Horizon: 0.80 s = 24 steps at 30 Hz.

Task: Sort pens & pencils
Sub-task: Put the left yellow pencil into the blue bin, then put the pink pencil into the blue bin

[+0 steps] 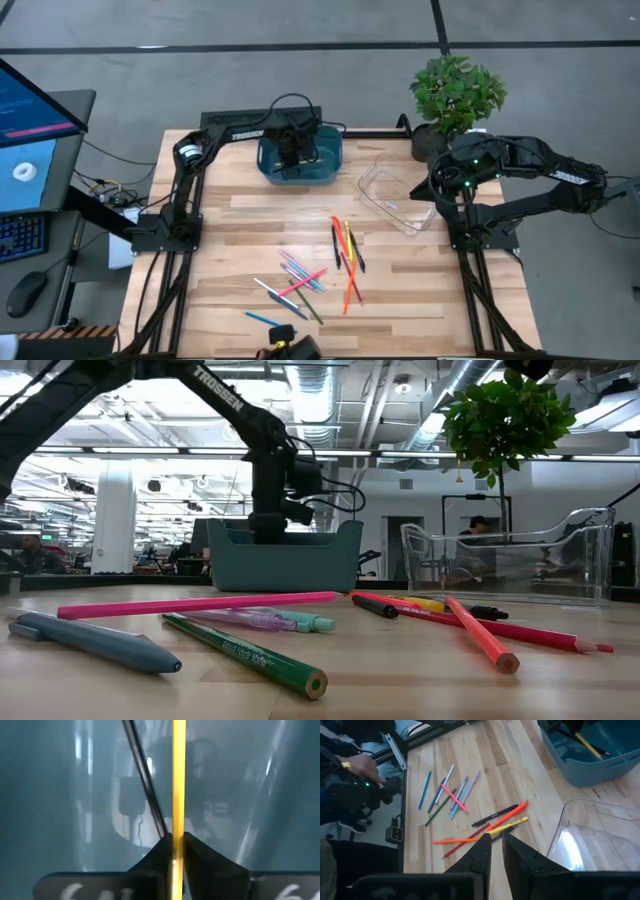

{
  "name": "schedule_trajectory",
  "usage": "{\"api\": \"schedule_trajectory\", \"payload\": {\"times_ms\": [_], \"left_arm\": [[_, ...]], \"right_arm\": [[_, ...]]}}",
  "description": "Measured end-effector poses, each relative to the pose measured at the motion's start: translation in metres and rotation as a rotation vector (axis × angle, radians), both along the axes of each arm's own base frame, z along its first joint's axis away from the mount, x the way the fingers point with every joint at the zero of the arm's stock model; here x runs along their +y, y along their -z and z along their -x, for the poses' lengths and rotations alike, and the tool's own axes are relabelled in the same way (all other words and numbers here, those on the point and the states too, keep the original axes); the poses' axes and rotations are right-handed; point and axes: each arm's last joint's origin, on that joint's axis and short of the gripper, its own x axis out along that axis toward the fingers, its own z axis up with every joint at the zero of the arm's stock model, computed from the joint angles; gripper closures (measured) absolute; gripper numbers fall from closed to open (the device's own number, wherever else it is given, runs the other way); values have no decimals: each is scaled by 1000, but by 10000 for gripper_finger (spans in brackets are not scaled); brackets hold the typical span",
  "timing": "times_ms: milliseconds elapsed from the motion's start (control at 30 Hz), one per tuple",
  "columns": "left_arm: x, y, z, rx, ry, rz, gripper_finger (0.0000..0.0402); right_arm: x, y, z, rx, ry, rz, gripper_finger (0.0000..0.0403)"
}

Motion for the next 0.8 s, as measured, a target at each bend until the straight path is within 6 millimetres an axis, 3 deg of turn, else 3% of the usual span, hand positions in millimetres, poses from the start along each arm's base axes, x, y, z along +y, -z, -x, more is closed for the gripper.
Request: {"api": "schedule_trajectory", "payload": {"times_ms": [267,400,500,633,800], "left_arm": [[-1,-33,4,-34,-69,-19,253],[-14,-78,5,-57,-121,101,199],[-40,-127,6,-172,-71,169,190],[-92,-184,15,-322,55,143,195],[-163,-223,29,-412,71,148,200]], "right_arm": [[0,0,0,-1,-4,5,333],[0,0,0,-1,-5,6,333],[0,0,0,-1,-5,6,333],[0,0,0,-1,-5,6,333],[0,0,0,-1,-5,7,333]]}}
